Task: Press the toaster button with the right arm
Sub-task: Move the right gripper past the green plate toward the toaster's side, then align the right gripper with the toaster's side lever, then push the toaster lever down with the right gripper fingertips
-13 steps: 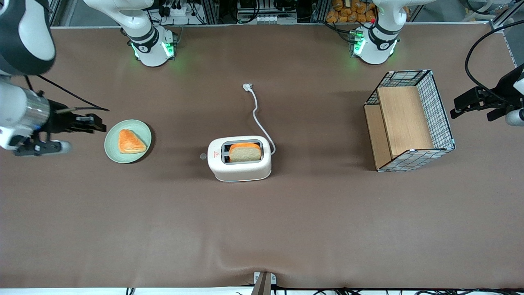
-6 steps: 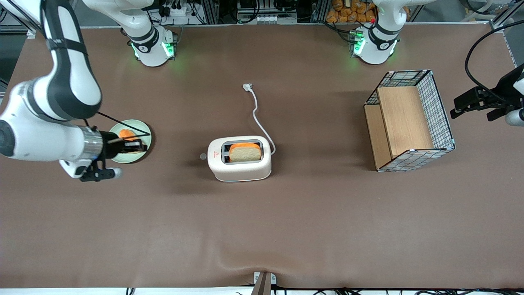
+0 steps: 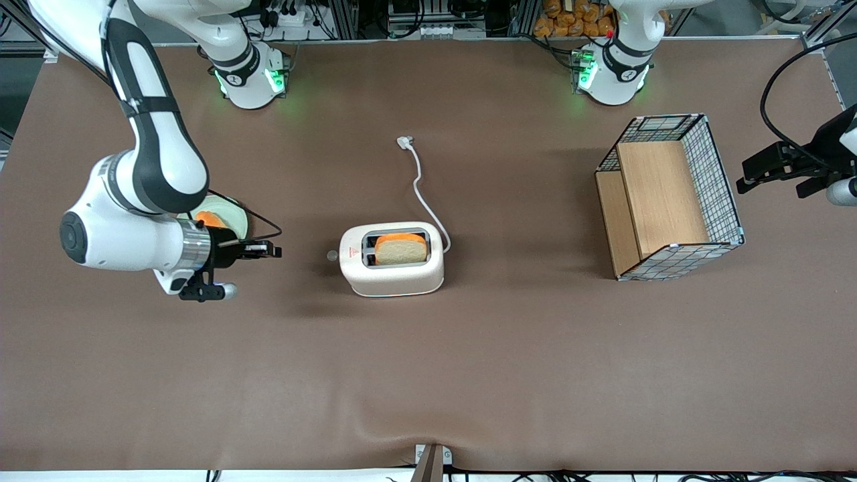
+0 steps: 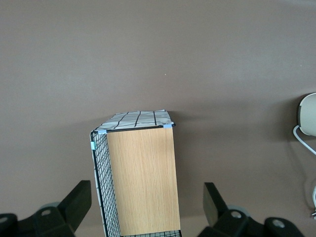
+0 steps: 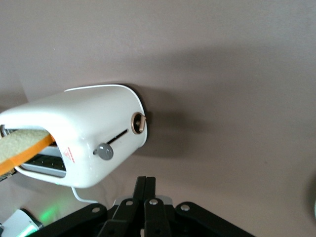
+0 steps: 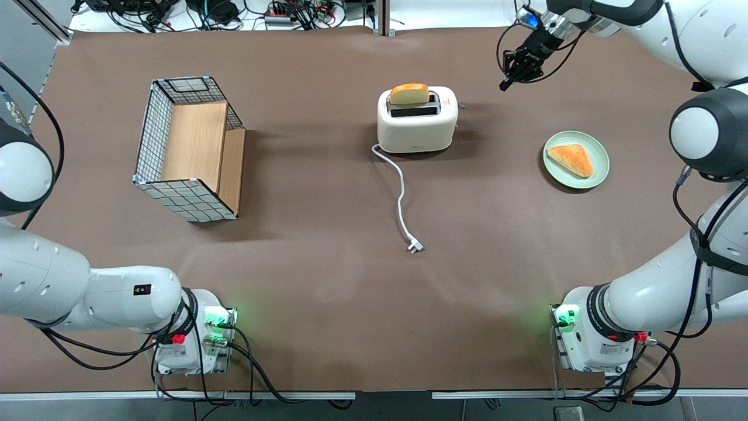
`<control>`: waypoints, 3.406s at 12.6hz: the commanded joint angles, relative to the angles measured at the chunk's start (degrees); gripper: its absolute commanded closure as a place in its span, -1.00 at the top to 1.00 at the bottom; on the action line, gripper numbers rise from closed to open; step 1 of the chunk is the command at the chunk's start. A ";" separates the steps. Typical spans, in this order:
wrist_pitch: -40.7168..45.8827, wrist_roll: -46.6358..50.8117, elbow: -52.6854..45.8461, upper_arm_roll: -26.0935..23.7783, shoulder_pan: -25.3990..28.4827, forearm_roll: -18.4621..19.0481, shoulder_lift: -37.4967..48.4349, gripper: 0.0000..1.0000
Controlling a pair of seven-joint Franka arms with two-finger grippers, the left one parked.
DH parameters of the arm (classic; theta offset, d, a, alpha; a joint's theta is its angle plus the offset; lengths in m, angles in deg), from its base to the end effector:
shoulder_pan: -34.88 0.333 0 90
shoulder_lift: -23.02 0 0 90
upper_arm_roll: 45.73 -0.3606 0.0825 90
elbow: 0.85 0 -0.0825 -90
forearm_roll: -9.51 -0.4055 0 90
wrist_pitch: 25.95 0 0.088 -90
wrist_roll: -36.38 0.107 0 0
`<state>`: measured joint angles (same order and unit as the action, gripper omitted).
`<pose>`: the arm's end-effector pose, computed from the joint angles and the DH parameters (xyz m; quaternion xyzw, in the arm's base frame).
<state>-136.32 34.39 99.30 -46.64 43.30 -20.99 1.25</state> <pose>0.6537 0.1422 0.3789 -0.9659 0.0210 0.1124 0.2323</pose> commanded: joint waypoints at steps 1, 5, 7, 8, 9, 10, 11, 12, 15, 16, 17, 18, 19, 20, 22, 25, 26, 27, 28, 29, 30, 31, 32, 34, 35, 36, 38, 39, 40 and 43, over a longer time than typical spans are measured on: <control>-3.53 0.06 0.58 0.38 3.08 -2.19 -0.37 -1.00; -6.60 0.06 0.58 0.38 4.58 -5.35 -2.13 -1.00; -7.58 0.58 0.58 0.38 5.72 -5.79 -2.92 -1.00; -8.01 1.37 0.67 0.38 5.90 -6.05 -3.28 -1.00; -8.11 1.90 0.67 0.38 6.43 -6.06 -3.45 -1.00; -8.28 1.99 1.36 0.38 6.69 -6.14 -3.45 -1.00; -8.63 2.08 1.72 0.38 6.78 -6.41 -3.45 -1.00; -8.63 2.34 1.72 0.38 6.87 -6.67 -3.45 -1.00; -8.81 3.57 1.72 0.38 8.01 -6.76 -3.45 -1.00; -8.90 3.58 1.72 0.38 8.36 -6.76 -3.45 -1.00; -8.90 3.58 1.72 0.38 8.63 -6.76 -3.45 -1.00; -9.16 3.58 1.72 0.38 8.72 -6.76 -3.54 -1.00; -9.34 3.49 1.81 0.38 8.72 -6.67 -3.98 -1.00; -9.60 3.49 2.07 0.38 8.72 -6.67 -3.98 -1.00; -10.30 3.40 2.25 0.38 8.80 -6.67 -4.16 -1.00; -11.62 3.40 2.68 0.38 9.33 -6.67 -4.95 -1.00; -12.23 3.40 3.04 0.38 9.42 -6.67 -5.21 -1.00; -12.59 3.23 3.13 0.38 9.42 -6.67 -5.30 -1.00; -12.68 3.14 3.13 0.38 9.42 -6.67 -5.74 -1.00; -12.94 3.05 3.13 0.38 9.42 -6.67 -5.91 -1.00; -13.38 2.96 3.13 0.38 9.42 -6.67 -6.18 -1.00; -13.55 2.88 3.13 0.38 9.59 -6.67 -6.53 -1.00; -13.82 2.79 3.13 0.38 9.60 -6.67 -6.70 -1.00; -14.26 2.79 3.13 0.38 9.60 -6.67 -7.06 -1.00; -14.78 2.79 3.21 0.38 9.60 -6.67 -7.49 -1.00; -15.05 2.70 3.39 0.38 9.60 -6.67 -7.76 -1.00; -17.15 2.52 4.61 0.38 10.03 -6.67 -7.76 -1.00; -17.59 2.44 4.71 0.38 10.21 -6.67 -7.85 -1.00; -17.60 2.35 4.71 0.38 10.30 -6.67 -7.94 -1.00; -19.53 2.17 5.50 0.29 10.74 -6.67 -8.46 -1.00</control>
<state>-152.79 38.00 103.16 -46.72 52.82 -26.33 -6.22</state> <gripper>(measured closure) 0.991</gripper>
